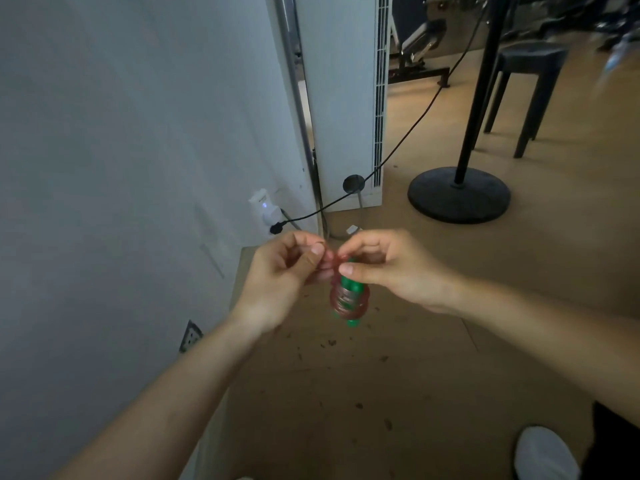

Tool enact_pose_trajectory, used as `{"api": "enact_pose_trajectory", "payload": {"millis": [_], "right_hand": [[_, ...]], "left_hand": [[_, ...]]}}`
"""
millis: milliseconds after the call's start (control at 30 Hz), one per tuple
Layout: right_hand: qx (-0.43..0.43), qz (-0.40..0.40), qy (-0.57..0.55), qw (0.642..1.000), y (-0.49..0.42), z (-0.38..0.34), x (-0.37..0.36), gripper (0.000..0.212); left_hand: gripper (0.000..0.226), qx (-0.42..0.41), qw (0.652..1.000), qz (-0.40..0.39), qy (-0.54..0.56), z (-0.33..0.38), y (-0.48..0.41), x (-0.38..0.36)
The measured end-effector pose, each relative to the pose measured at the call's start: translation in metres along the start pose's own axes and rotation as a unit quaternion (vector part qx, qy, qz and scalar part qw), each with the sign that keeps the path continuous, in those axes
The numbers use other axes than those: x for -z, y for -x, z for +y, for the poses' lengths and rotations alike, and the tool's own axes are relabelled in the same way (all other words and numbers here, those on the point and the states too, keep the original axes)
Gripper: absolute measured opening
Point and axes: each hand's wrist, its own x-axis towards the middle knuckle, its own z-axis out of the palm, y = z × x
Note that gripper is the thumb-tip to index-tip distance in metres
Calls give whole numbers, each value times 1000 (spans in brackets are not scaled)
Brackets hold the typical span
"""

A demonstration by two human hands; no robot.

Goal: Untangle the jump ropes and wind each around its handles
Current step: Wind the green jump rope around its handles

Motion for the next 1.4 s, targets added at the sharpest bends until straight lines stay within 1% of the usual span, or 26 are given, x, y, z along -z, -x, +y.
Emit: {"api": "enact_pose_trajectory", "payload": {"millis": [100,167,233,300,400,467,533,600,667,733,800,900,967,1100,1167,1267,1333,1400], "right_hand": [[18,5,21,1000,-1,0,0,20],[19,16,-12,1000,0,2,-3,16],[-9,40,-102,994,2,4,-8,11],[-49,69,-193,977,3,3,-14,13],[-86,132,-308,938,3,4,-19,15],[-96,169,-347,917,5,4,-20,14],[-93,185,-326,922,6,6,-19,11],[-80,171,-270,944,6,8,-17,9],[-58,147,-161,974,5,10,-13,10],[-35,124,-48,991,3,9,-9,10],[-7,115,-5,993,-1,5,-7,10],[42,109,10,993,-7,-3,-6,11],[62,87,32,994,-13,-6,-8,16],[122,65,131,982,-23,-6,-17,27],[120,48,134,982,-26,-10,-21,29],[106,22,117,987,-32,-20,-23,19],[94,14,108,990,-36,-27,-26,13],[75,6,74,994,-39,-35,-31,15]], "left_hand": [[14,27,998,39,29,-3,-2,-2],[16,37,996,60,62,-2,-4,-4],[18,51,989,84,109,0,-4,-7],[22,70,980,108,150,2,-4,-9],[29,89,959,171,206,3,-10,-4],[28,85,949,205,226,4,-14,1],[25,81,950,203,223,3,-14,1],[24,74,959,184,202,3,-14,0],[20,54,971,160,167,4,-14,1],[19,36,980,140,133,6,-16,6],[19,22,988,116,95,6,-16,11],[16,11,995,87,54,5,-15,13],[13,8,996,73,44,6,-14,12],[10,-14,999,29,18,9,-10,9],[15,-22,999,32,16,11,-9,12],[12,-33,998,56,8,16,-4,15],[12,-42,995,91,8,22,-1,17],[15,-47,988,145,6,32,1,23]]}}
